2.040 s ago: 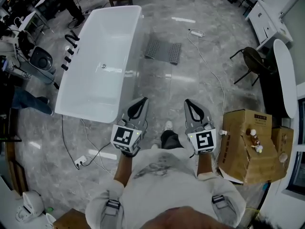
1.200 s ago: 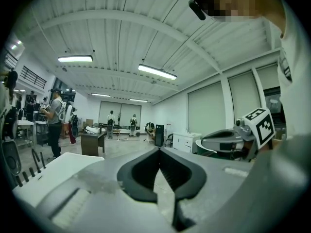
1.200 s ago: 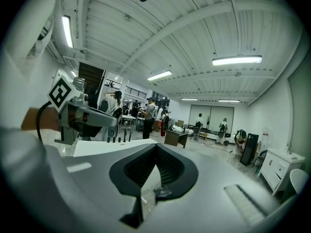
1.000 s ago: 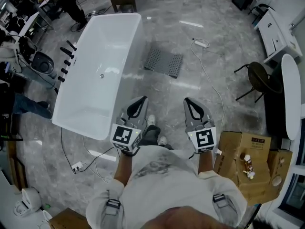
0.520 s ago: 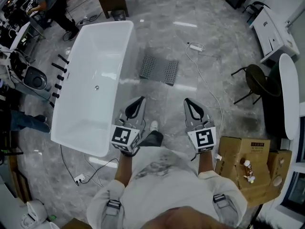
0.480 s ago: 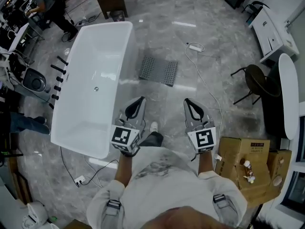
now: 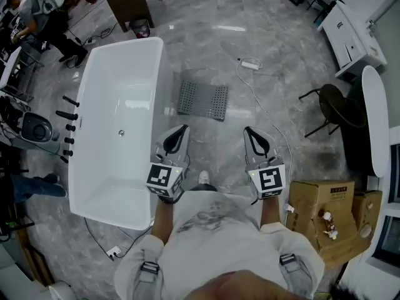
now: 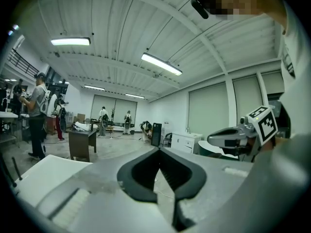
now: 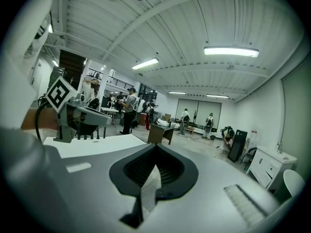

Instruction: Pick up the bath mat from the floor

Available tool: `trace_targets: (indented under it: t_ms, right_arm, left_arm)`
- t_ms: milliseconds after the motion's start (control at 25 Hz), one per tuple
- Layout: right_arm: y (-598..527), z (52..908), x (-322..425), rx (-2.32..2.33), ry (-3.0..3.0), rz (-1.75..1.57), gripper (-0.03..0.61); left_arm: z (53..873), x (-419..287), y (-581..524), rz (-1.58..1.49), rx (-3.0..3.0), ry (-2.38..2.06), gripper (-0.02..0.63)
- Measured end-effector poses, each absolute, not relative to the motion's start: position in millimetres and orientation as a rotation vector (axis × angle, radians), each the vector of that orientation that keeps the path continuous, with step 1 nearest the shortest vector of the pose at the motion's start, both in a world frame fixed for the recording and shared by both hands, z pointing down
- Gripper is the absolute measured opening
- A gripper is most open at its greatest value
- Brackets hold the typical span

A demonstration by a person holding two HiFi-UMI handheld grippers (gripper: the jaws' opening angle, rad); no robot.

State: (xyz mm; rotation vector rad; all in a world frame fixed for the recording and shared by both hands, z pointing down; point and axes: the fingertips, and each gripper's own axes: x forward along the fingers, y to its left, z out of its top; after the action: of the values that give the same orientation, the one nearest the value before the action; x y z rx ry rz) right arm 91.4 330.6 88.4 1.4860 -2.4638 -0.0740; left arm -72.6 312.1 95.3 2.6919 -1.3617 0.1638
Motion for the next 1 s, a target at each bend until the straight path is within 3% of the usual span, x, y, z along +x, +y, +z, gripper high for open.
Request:
trace_targets:
  t_ms: [1000]
  right_arm:
    - [121.2, 103.1, 88.5, 1.404, -2.519, -0.045, 0.002]
  left_arm:
    - [112.9, -62.3, 115.4, 0.203, 2.667, -1.360, 0.002]
